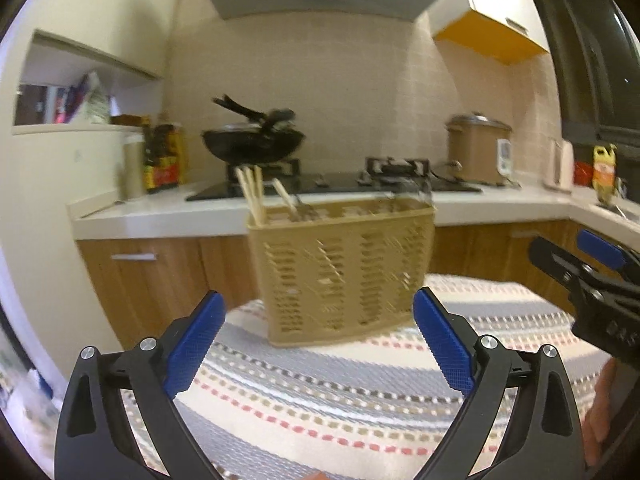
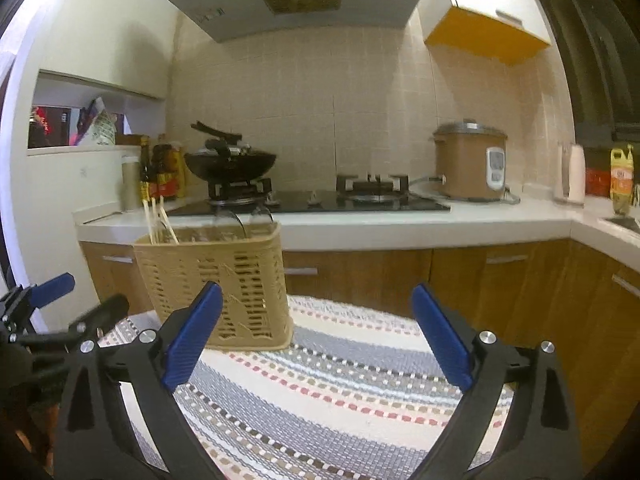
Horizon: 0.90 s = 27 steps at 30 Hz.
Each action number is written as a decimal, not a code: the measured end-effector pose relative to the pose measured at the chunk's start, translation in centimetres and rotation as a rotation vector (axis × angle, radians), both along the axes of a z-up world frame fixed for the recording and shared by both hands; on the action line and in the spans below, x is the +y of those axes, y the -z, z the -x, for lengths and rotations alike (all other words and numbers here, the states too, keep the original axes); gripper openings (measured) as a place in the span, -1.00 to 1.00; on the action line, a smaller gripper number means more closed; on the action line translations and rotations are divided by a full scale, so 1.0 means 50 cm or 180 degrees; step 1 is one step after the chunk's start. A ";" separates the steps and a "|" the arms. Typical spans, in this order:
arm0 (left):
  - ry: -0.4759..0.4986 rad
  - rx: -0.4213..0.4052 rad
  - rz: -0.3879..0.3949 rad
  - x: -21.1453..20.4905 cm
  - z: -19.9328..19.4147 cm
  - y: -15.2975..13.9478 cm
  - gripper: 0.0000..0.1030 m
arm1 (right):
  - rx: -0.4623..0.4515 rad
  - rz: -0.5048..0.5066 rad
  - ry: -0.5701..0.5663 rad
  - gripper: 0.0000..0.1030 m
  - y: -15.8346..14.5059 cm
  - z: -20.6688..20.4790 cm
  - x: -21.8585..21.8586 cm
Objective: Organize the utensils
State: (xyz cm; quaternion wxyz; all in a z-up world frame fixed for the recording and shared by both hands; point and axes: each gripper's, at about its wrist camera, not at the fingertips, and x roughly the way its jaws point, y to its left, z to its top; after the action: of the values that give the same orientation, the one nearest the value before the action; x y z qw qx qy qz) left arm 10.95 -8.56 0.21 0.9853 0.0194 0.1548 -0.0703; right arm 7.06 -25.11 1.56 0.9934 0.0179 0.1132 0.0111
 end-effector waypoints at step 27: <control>0.0004 0.0146 0.0085 0.009 -0.027 0.016 0.78 | 0.0138 0.0003 -0.0025 0.84 0.013 -0.016 0.005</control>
State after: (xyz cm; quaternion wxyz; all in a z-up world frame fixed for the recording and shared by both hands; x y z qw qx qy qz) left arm 12.31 -8.11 -0.58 0.9816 0.0047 0.1763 -0.0735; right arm 7.87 -24.84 0.90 0.9906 0.0172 0.1348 0.0145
